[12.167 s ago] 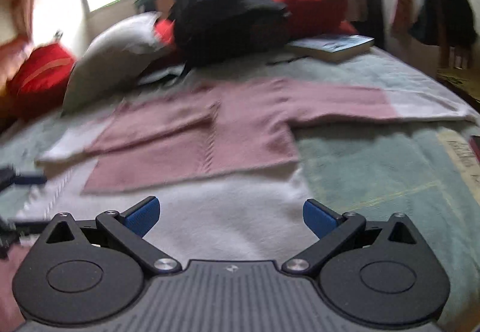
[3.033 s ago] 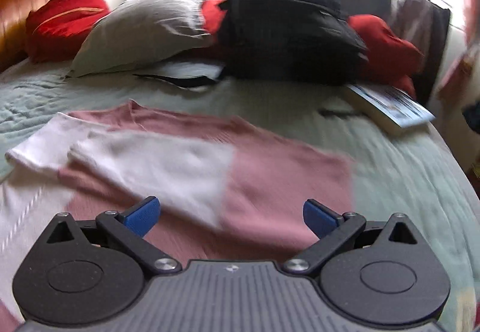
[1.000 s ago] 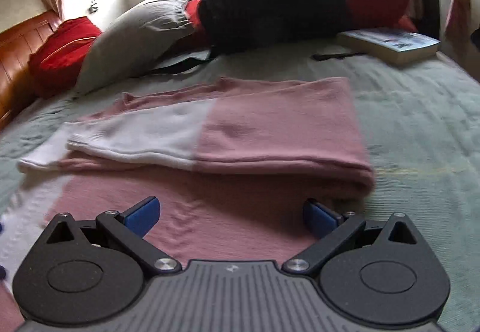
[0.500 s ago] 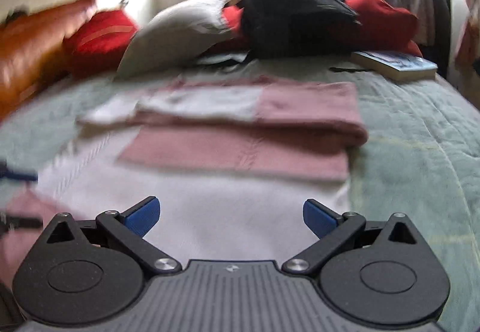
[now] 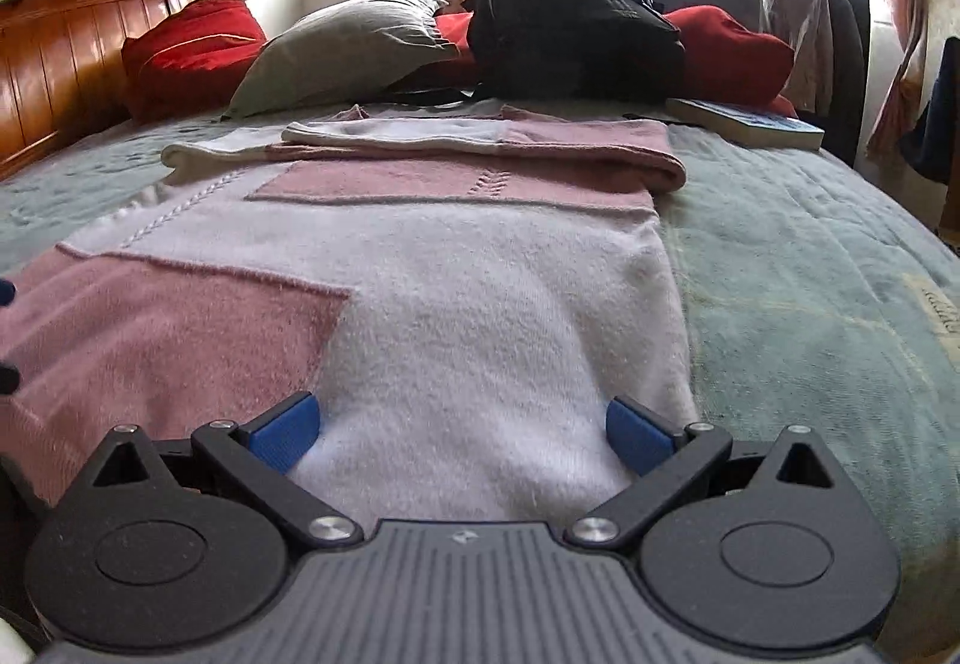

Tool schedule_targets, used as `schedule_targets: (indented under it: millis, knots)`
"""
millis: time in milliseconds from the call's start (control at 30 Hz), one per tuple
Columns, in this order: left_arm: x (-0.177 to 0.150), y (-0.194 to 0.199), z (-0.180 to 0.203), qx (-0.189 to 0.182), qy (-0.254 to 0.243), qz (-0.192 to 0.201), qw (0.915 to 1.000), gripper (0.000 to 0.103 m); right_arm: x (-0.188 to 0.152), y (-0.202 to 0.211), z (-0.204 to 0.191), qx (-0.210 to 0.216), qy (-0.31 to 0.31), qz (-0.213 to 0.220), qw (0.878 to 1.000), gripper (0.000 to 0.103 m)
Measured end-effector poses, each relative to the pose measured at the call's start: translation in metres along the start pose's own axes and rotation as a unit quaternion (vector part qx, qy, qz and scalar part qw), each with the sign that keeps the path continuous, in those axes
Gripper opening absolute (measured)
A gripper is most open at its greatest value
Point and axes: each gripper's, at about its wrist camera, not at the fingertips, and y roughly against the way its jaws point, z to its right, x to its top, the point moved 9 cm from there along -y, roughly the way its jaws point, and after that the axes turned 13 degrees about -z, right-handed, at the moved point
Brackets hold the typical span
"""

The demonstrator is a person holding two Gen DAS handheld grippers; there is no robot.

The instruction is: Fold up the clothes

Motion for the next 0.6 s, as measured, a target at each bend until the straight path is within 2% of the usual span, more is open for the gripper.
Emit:
schedule_targets:
  millis: [133,233,333,500,533,600]
  knots:
    - [0.014,0.005,0.026,-0.044,-0.015,0.02,0.9987,0.102,0.0,-0.001,-0.001,-0.008,-0.004,0.001,1.0,0.103]
    - [0.011,-0.004,0.047,-0.084,-0.022,0.002,0.9962,0.102,-0.002,0.001,-0.001,-0.01,-0.005,0.002,1.0,0.103]
    - [-0.004,-0.013,0.062,-0.122,-0.006,-0.025,0.9922,0.102,-0.005,0.003,-0.001,-0.01,-0.005,0.002,1.0,0.103]
    - [-0.005,0.002,0.059,-0.135,0.001,-0.021,0.9906,0.102,-0.006,0.004,-0.002,-0.014,-0.006,-0.001,1.0,0.103]
    - [-0.003,0.005,0.055,-0.131,0.002,-0.016,0.9913,0.102,-0.005,0.004,-0.002,-0.015,-0.006,-0.002,1.0,0.103]
    - [0.002,0.007,0.04,-0.096,0.01,-0.006,0.9953,0.102,-0.004,0.006,-0.003,-0.016,-0.008,-0.005,1.0,0.103]
